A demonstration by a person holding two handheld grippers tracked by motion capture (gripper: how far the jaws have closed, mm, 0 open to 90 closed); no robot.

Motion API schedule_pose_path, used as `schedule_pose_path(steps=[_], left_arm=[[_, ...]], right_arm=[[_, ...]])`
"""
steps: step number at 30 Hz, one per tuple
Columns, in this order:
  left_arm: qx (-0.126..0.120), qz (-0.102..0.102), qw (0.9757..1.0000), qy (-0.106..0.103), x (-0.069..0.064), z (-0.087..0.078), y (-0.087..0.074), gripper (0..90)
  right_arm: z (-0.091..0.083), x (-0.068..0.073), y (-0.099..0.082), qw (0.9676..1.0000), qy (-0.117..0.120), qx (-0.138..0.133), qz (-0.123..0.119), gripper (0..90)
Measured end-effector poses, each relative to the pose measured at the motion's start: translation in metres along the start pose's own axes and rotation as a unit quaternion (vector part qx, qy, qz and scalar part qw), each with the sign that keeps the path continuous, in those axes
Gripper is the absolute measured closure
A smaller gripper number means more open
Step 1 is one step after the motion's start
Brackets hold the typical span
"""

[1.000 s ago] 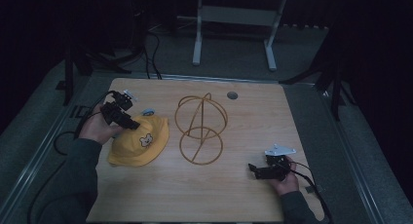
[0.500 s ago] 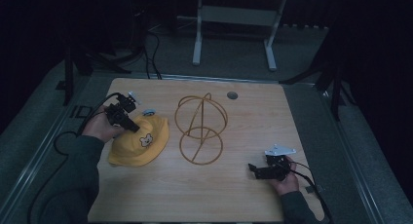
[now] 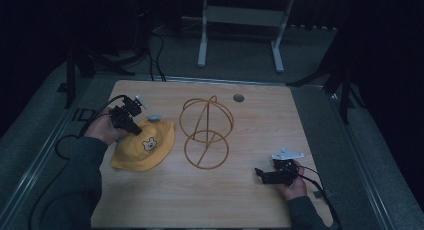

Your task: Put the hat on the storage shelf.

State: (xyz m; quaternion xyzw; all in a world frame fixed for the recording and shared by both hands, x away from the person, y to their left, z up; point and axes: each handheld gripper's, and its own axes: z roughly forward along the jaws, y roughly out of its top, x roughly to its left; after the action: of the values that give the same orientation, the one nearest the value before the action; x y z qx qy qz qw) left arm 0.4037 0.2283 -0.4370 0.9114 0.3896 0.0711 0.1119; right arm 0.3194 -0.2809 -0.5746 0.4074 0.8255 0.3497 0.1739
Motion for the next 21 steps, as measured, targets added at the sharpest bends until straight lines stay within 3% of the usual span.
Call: schedule_pose_path(steps=[7, 10, 15, 21], left_arm=[[0.004, 0.004, 1.0000, 0.005, -0.001, -0.006, -0.003, 80.2], [0.004, 0.010, 0.9999, 0.012, 0.000, -0.016, -0.004, 80.1], [-0.023, 0.009, 0.9996, -0.011, 0.003, -0.029, -0.008, 80.1], [-0.019, 0.033, 0.9993, -0.002, 0.002, -0.047, -0.008, 80.1]], right_arm=[[0.000, 0.000, 0.000, 1.0000, 0.000, 0.000, 0.000, 11.1], [0.000, 0.000, 0.000, 1.0000, 0.000, 0.000, -0.001, 11.1], [0.000, 0.000, 0.000, 1.0000, 0.000, 0.000, -0.001, 11.1], [0.000, 0.000, 0.000, 1.0000, 0.000, 0.000, -0.001, 11.1]])
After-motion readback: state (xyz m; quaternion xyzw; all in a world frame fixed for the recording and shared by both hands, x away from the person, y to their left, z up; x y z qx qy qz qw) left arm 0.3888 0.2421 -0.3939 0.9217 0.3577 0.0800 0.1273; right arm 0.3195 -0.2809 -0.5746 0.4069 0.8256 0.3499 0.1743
